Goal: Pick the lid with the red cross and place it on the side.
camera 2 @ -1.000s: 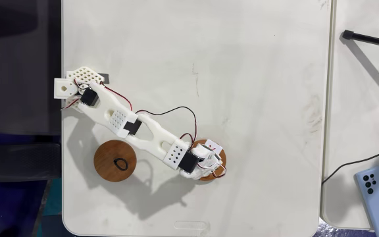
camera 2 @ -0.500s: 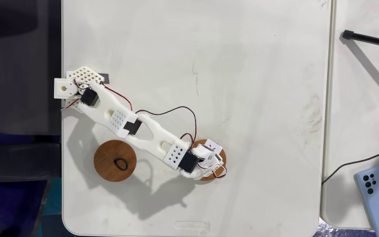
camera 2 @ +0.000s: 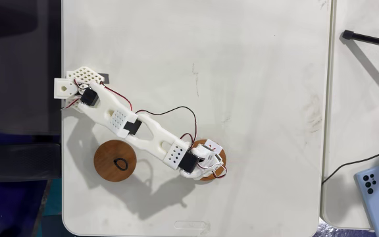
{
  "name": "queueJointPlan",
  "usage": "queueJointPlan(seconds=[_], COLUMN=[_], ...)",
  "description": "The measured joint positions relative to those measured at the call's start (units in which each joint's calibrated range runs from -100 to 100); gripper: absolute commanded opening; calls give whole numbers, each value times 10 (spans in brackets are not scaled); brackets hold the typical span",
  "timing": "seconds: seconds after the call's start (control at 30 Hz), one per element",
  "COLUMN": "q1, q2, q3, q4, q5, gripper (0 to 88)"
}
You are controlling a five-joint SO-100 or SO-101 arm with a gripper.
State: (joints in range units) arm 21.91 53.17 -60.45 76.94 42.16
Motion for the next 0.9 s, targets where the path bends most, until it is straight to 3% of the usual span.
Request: queueJointPlan(seconds=[0.33,0.57,0.9], q1=[0,0,1], q2=[0,0,0], q3=[0,0,0], q4=[0,0,0], q5=[-9,-9,-10], gripper=[94,20,12])
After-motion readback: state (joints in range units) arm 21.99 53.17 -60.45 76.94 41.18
